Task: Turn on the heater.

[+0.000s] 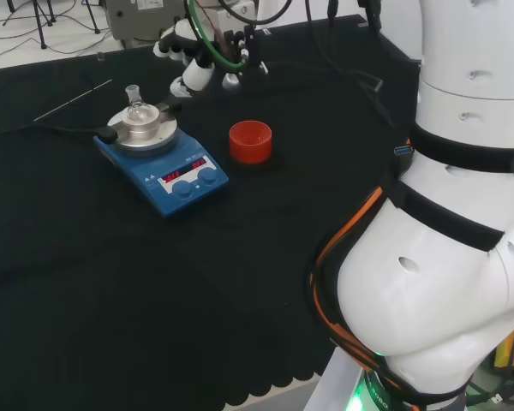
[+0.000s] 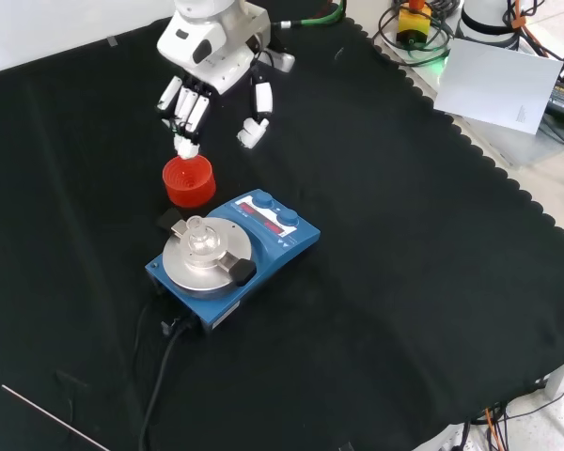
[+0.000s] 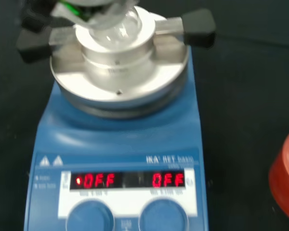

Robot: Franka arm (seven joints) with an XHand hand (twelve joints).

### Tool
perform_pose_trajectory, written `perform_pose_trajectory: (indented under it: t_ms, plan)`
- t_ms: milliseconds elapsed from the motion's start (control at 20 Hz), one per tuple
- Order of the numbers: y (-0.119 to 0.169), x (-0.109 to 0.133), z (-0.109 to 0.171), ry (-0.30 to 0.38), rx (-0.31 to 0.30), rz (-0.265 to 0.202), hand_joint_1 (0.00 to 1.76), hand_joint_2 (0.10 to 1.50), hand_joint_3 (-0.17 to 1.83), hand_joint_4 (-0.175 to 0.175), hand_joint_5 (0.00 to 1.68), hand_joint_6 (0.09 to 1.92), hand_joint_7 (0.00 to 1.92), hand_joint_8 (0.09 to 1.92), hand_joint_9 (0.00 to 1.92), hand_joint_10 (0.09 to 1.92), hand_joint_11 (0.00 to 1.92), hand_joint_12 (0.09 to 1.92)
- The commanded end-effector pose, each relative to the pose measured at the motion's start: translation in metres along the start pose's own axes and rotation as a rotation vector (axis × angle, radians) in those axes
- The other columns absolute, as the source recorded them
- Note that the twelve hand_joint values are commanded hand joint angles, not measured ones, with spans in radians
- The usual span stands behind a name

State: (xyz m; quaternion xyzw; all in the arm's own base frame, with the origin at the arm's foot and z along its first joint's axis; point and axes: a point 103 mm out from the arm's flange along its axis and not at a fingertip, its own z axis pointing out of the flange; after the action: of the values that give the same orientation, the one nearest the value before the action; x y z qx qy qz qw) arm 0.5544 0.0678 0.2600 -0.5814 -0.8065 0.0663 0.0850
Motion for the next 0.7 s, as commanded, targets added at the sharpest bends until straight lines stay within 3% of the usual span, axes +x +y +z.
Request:
perform_pose_trajectory:
  t_ms: [50, 300, 650, 700]
  plan:
    - [-0.04, -0.011, 0.012, -0.008, 0.032, 0.064, 0.98, 0.61, 0.76, 0.001, 0.42, 0.11, 0.62, 0.6, 0.83, 0.53, 0.43, 1.3]
    - [-0.056, -0.009, 0.021, -0.014, 0.046, 0.08, 1.04, 0.62, 0.8, -0.01, 0.44, 0.09, 0.81, 0.63, 1.05, 0.5, 0.63, 1.23]
    - [-0.067, 0.002, 0.025, -0.062, 0.117, 0.093, 1.12, 0.65, 0.79, -0.039, 0.45, 0.09, 1.09, 0.89, 1.27, 0.6, 1.07, 0.96]
    - [-0.067, 0.005, 0.025, -0.07, 0.125, 0.093, 1.13, 0.65, 0.78, -0.046, 0.45, 0.09, 1.14, 0.96, 1.34, 0.66, 1.2, 0.91]
